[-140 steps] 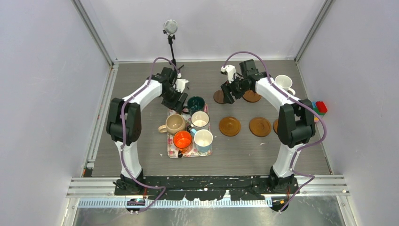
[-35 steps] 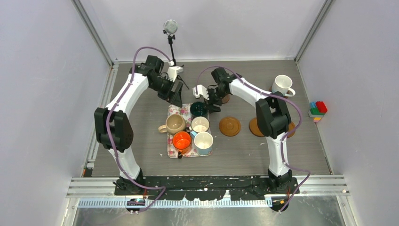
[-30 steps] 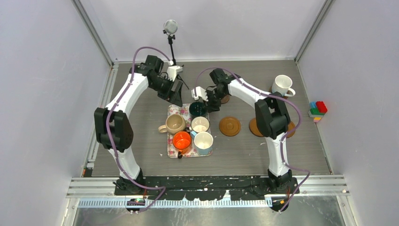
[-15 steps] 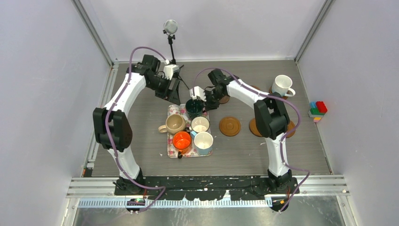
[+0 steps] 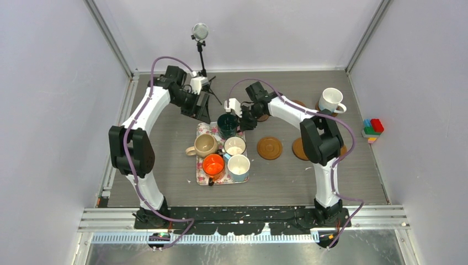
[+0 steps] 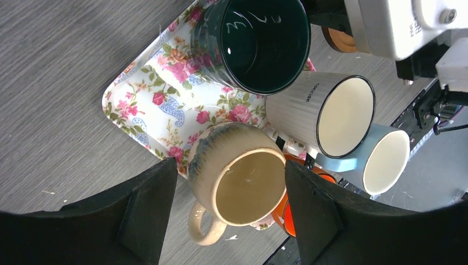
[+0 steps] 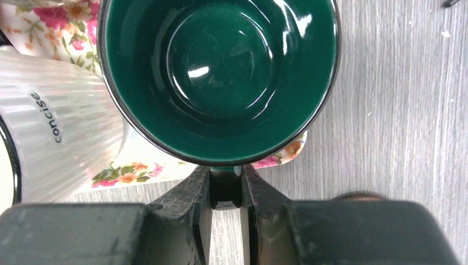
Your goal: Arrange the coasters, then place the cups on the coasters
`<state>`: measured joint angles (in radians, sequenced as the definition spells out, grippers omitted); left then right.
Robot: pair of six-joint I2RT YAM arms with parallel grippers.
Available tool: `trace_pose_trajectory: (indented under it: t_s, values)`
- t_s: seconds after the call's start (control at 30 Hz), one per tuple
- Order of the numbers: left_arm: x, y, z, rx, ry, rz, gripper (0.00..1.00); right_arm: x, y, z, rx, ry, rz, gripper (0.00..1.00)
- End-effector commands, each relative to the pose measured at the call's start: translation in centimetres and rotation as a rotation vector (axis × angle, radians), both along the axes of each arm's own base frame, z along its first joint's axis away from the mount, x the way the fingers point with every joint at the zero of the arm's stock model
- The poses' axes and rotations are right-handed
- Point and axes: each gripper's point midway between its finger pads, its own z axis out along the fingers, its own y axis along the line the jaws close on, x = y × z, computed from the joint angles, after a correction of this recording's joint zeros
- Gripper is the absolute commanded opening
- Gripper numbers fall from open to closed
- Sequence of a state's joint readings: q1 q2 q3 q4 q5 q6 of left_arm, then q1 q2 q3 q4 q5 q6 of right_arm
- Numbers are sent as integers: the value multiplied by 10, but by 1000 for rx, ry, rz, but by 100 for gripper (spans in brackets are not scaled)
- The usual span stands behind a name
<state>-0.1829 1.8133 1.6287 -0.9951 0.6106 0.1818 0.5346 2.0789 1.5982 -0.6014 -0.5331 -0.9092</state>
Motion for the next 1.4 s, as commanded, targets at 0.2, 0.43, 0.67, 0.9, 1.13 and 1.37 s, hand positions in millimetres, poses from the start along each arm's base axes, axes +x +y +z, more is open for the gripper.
trace_pose_trajectory:
  t_s: [0.2,0.43,0.67,0.9,1.13,1.37]
  values:
    - [3,-2,18,-44,-44,41,74,13,15,89,202,-78,-154,1]
    - [4,0,23,-41,-36,70,84,20,1,118,255,-112,-239,1]
    - [3,0,25,-45,-31,73,86,43,-46,152,378,-133,-408,1]
    - [4,-3,28,-66,-25,74,86,78,-134,170,493,-233,-699,0]
    - [3,-4,25,-67,-8,75,86,89,-205,161,545,-270,-833,0]
    - [1,-2,21,-54,-2,78,86,92,-243,133,486,-278,-852,1]
